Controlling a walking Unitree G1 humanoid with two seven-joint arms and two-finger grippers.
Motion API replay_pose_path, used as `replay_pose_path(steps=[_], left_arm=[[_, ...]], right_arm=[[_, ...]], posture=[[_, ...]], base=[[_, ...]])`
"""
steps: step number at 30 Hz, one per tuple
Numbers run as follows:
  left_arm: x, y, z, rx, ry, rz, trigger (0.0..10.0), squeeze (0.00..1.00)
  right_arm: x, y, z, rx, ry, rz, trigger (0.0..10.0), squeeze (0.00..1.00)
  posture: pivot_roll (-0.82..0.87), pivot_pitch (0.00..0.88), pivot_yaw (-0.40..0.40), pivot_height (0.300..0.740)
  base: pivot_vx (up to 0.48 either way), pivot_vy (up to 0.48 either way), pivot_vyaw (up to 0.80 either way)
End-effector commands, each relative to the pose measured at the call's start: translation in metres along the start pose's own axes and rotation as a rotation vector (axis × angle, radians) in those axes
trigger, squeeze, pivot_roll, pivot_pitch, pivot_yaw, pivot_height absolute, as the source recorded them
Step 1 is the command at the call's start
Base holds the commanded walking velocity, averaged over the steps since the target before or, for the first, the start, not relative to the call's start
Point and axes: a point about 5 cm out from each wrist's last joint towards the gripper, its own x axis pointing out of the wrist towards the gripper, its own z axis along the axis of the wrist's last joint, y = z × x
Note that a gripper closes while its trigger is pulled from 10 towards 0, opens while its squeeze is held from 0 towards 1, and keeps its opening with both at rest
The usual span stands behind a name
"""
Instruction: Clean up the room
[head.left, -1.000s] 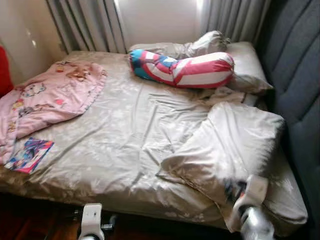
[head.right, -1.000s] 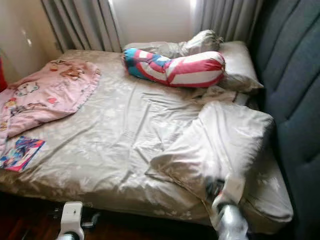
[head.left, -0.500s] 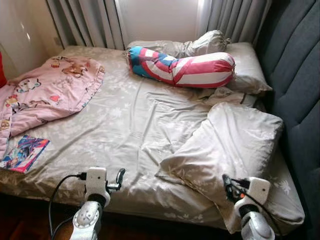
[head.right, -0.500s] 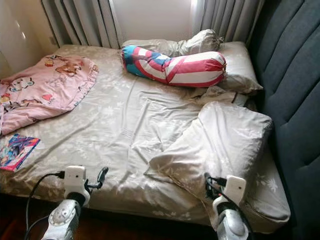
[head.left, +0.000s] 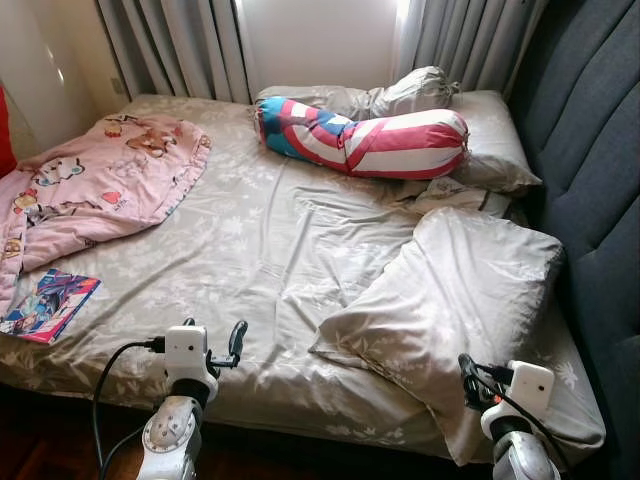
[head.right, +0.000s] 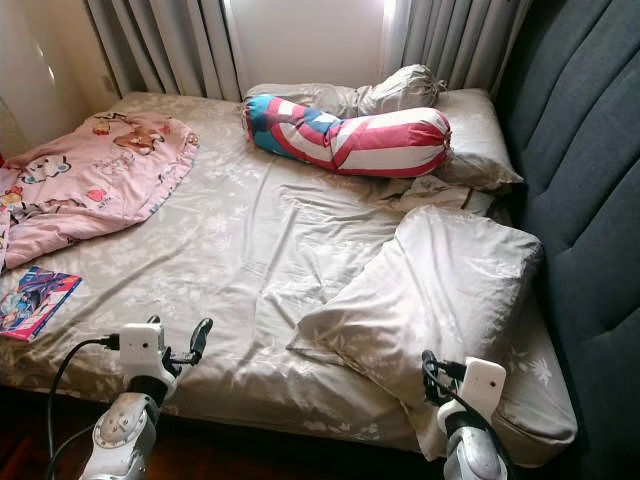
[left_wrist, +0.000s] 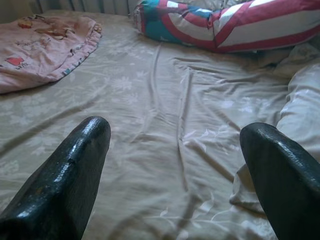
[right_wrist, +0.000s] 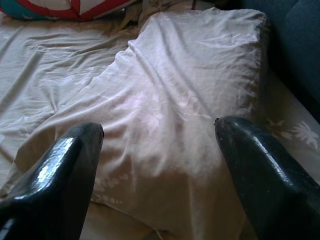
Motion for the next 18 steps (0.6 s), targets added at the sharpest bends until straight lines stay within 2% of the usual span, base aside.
replay_pose_path(steps=[1,2,5,7,11,13,16,18], left_arm=[[0.003,-0.002,0.003,-0.013,-0.001,-0.009,10.0,0.0],[0.003,-0.01,0.002,-0.012,0.012,-0.045,10.0,0.0],[0.003,-0.016,0.001,0.0,0.018,-0.074,10.0,0.0],[0.004,-0.02,0.001,0.005,0.023,-0.088,10.0,0.0],[0.007,-0.021,0.003,0.002,0.021,-0.09,10.0,0.0],[0.007,-0.021,0.004,0.001,0.02,-0.089,10.0,0.0],[0.007,-0.021,0.005,0.0,0.018,-0.091,10.0,0.0],[0.006,-0.021,0.005,-0.003,0.022,-0.091,10.0,0.0]], right_arm=[[0.001,-0.001,0.0,0.014,0.011,-0.017,10.0,0.0],[0.001,0.002,-0.003,0.044,0.027,-0.02,10.0,0.0],[0.0,0.004,-0.002,0.03,0.014,-0.005,10.0,0.0],[-0.001,0.003,-0.003,0.03,0.016,-0.01,10.0,0.0],[0.0,-0.001,-0.002,0.017,0.02,-0.054,10.0,0.0],[0.001,-0.003,-0.001,0.043,0.011,-0.076,10.0,0.0],[0.001,-0.002,-0.001,0.042,0.019,-0.068,10.0,0.0],[0.001,0.0,-0.003,0.05,0.037,-0.066,10.0,0.0]], posture=[[-0.04,0.0,-0.073,0.74],[-0.05,0.0,-0.068,0.74],[-0.06,0.0,-0.066,0.74],[-0.05,0.0,-0.067,0.74],[-0.05,0.0,-0.067,0.74],[-0.05,0.0,-0.067,0.74],[-0.05,0.0,-0.067,0.74],[-0.05,0.0,-0.069,0.74]], base=[[0.0,0.0,0.0],[0.319,0.0,-0.71],[0.339,0.0,-0.71],[0.371,0.0,0.0],[0.374,0.0,0.0],[0.379,0.0,0.0],[0.381,0.0,0.0],[0.381,0.0,-0.58]])
